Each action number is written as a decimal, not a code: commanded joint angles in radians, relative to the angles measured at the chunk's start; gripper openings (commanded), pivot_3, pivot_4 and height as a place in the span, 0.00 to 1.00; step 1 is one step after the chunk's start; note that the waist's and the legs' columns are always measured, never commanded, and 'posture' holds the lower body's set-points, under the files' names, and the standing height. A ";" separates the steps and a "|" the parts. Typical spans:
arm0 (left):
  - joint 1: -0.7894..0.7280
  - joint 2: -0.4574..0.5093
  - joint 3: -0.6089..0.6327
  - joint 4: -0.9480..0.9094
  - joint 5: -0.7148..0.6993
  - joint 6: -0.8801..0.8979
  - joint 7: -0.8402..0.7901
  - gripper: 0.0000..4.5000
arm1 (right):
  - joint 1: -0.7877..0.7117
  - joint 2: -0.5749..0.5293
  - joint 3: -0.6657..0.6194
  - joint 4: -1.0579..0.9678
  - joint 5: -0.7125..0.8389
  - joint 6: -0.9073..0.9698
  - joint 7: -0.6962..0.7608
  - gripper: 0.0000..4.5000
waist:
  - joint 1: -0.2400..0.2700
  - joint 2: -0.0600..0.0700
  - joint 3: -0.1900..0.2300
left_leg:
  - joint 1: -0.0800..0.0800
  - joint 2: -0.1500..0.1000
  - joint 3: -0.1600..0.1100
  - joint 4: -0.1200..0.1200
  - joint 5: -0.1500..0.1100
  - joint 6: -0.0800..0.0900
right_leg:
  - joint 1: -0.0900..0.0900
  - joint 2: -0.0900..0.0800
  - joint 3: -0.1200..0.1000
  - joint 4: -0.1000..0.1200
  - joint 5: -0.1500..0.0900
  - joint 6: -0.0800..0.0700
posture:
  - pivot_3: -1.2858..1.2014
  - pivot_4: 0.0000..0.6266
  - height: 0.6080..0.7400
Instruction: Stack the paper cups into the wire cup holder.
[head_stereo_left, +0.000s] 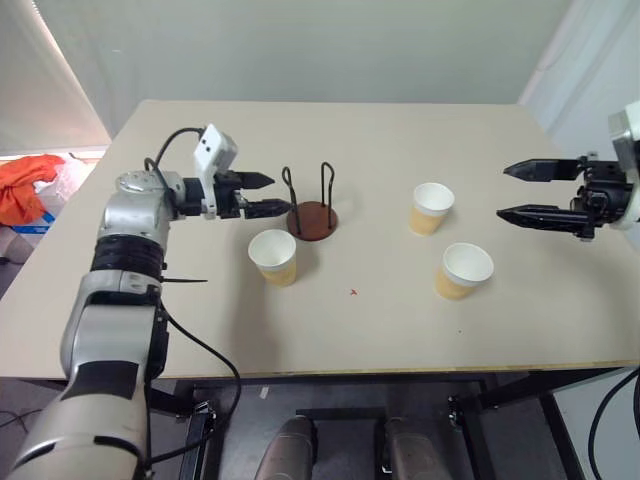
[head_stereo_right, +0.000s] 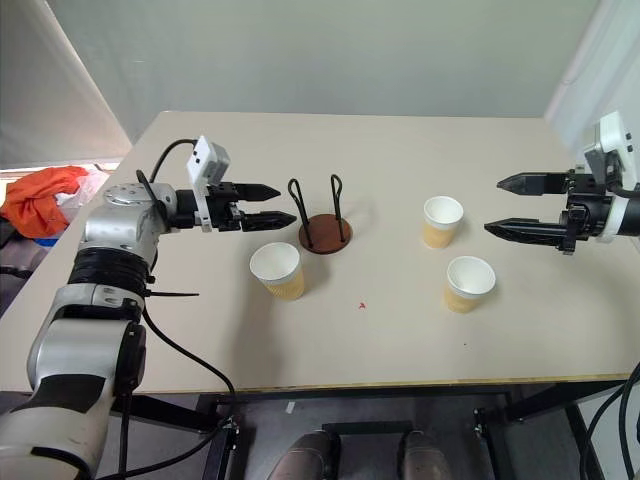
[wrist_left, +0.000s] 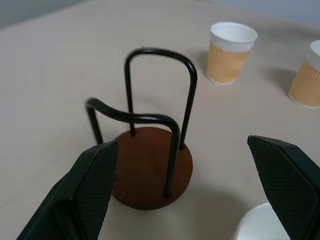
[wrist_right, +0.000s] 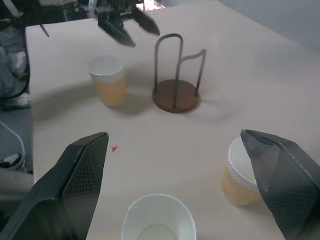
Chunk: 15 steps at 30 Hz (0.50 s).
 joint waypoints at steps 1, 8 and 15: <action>-0.056 -0.033 0.002 0.063 0.039 -0.071 0.028 1.00 | 0.013 -0.033 -0.060 -0.049 0.033 0.009 -0.018 1.00 | 0.003 0.000 0.000 | -0.001 0.000 0.000 0.000 0.000 0.001 | 0.000 0.000 0.000 0.000 0.000 0.000 | 0.52 0.24 1.00; -0.110 -0.125 0.032 0.192 0.048 -0.121 0.062 1.00 | 0.077 -0.057 -0.110 -0.113 0.065 0.038 -0.056 1.00 | 0.014 0.000 0.000 | -0.003 -0.002 0.000 0.003 -0.001 0.003 | 0.000 0.000 0.001 -0.001 0.001 0.001 | 0.52 0.24 1.00; -0.155 -0.189 0.038 0.271 0.083 -0.184 0.135 1.00 | 0.141 -0.079 -0.157 -0.180 0.097 0.062 -0.095 1.00 | 0.017 0.000 0.000 | -0.004 -0.002 0.003 0.004 -0.001 0.003 | 0.000 0.000 0.003 -0.002 0.001 0.009 | 0.52 0.24 1.00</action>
